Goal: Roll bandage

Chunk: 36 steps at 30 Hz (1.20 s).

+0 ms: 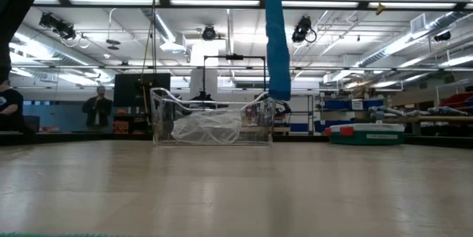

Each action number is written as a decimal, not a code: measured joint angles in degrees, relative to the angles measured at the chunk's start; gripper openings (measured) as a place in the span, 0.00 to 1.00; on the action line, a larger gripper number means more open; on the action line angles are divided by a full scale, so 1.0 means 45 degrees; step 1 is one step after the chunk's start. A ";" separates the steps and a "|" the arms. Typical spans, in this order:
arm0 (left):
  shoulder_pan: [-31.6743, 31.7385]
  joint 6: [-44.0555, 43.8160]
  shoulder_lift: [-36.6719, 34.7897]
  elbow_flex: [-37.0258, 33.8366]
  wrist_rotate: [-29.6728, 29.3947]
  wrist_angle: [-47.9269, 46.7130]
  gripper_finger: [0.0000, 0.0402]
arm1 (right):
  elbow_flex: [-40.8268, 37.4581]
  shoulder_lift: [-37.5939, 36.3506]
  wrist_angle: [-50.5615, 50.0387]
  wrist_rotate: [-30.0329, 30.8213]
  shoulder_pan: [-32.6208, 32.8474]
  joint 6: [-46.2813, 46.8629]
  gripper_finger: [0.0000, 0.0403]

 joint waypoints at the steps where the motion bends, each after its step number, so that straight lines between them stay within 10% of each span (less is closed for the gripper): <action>1: 0.0053 0.0000 0.0000 0.0000 0.0000 0.0065 0.01 | 0.0000 0.0000 -0.0001 0.0002 0.0153 -0.0034 0.00; 36: 0.0356 0.3501 -0.0673 0.0680 -0.0700 0.1885 0.00 | 0.0000 0.0456 -0.7099 0.0539 0.3803 -0.3631 0.00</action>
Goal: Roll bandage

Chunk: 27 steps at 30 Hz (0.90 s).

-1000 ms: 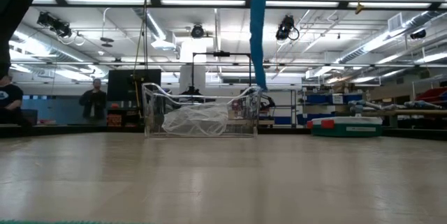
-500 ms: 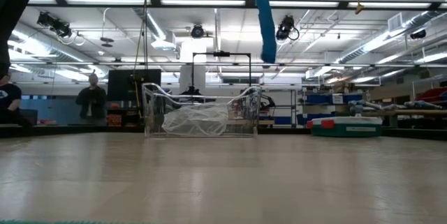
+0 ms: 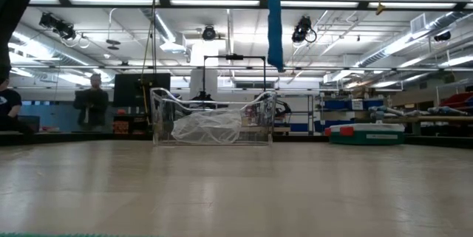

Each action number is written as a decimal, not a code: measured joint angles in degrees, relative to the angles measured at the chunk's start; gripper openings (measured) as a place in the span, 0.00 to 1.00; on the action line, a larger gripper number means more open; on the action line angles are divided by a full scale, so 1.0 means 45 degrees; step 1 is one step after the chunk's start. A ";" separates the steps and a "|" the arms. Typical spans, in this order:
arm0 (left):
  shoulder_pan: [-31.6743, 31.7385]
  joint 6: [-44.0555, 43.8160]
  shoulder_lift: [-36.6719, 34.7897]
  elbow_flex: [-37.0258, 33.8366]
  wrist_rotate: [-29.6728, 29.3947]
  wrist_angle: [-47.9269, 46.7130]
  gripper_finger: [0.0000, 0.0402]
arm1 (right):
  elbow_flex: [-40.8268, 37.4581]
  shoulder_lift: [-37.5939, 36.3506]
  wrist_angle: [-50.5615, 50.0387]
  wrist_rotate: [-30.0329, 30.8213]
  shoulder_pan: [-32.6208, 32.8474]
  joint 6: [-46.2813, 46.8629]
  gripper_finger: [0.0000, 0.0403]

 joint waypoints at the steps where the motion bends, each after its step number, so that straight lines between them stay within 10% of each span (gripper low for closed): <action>1: -0.0053 0.0186 -0.0019 0.0000 0.0054 0.0078 0.00 | 0.0000 -0.0009 -0.0315 0.0018 -0.0019 -0.0090 0.00; 27: -0.3000 0.4742 -0.0064 -0.0003 -0.1454 -0.0068 0.03 | 0.0000 0.0462 -0.4884 0.1667 -0.1363 -0.2976 0.00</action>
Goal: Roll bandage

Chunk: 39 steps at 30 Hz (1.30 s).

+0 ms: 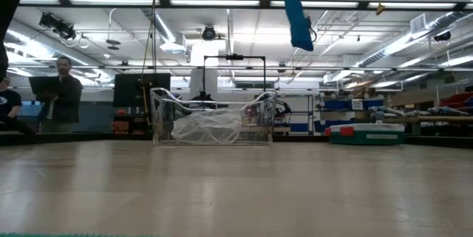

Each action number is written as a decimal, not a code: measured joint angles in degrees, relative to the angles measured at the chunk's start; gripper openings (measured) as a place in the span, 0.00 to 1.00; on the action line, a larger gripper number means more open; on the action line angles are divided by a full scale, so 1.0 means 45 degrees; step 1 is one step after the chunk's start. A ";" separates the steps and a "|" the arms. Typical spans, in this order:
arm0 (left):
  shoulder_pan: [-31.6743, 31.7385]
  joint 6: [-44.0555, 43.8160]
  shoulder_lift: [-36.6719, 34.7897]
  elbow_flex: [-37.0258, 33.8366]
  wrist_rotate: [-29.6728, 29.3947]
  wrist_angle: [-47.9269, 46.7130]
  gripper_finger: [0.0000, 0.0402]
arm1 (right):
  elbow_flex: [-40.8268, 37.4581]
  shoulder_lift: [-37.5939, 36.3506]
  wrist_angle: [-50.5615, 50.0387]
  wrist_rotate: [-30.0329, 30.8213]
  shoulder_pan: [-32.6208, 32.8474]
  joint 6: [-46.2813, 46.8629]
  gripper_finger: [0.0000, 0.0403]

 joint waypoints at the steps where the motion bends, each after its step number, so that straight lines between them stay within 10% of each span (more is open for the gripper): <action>1: -0.0077 0.0046 0.0000 -0.0002 -0.0040 -0.0108 0.03 | 0.0000 0.0120 0.0026 0.0025 -0.0009 -0.0166 0.00; 23: -0.1189 -0.4909 0.0848 -0.0002 -0.0458 -0.2628 0.10 | -0.0005 0.0674 0.1673 0.1446 -0.0872 -0.4255 0.00; 33: -0.1206 -0.5656 0.0628 0.0003 -0.1049 -0.3464 0.45 | -0.0005 0.0652 0.1875 0.1558 -0.0628 -0.4204 0.00; 39: -0.1283 -0.5635 -0.0125 0.0003 -0.1183 -0.4323 0.49 | -0.0010 0.0342 0.1843 0.1355 -0.0750 -0.4525 0.00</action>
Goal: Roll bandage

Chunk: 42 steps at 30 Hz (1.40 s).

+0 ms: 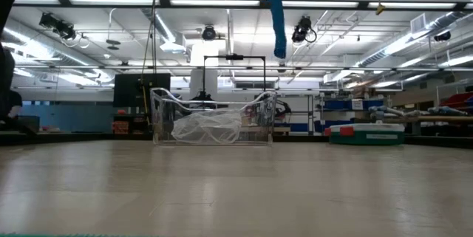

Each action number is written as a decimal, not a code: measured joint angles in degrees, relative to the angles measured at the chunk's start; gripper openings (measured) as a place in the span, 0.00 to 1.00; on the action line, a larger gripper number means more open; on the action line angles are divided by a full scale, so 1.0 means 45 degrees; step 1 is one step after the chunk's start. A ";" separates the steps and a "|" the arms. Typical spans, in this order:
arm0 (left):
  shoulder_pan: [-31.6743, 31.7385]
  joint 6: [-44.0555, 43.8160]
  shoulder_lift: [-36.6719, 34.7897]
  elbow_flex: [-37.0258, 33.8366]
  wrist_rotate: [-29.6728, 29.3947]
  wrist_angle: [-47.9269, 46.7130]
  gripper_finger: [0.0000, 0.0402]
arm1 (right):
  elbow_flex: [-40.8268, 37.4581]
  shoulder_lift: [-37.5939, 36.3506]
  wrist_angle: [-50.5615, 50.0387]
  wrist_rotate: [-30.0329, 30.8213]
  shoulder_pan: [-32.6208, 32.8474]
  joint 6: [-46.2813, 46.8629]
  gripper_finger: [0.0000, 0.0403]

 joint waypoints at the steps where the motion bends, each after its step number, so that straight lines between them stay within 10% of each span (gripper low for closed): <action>1: -0.0001 0.0005 -0.0141 0.0000 0.0037 -0.0150 0.49 | 0.0000 -0.0034 0.0013 0.0001 -0.0026 -0.0065 0.00; 15: 0.0523 -0.2222 -0.0307 -0.0015 0.0562 -0.2332 0.48 | 0.0000 -0.0434 0.0852 -0.0269 0.0096 -0.0400 0.00; 42: 0.1977 -0.3940 -0.0298 -0.0743 0.1353 0.1020 0.47 | 0.0002 -0.1330 0.4800 0.0793 0.2464 0.1954 0.00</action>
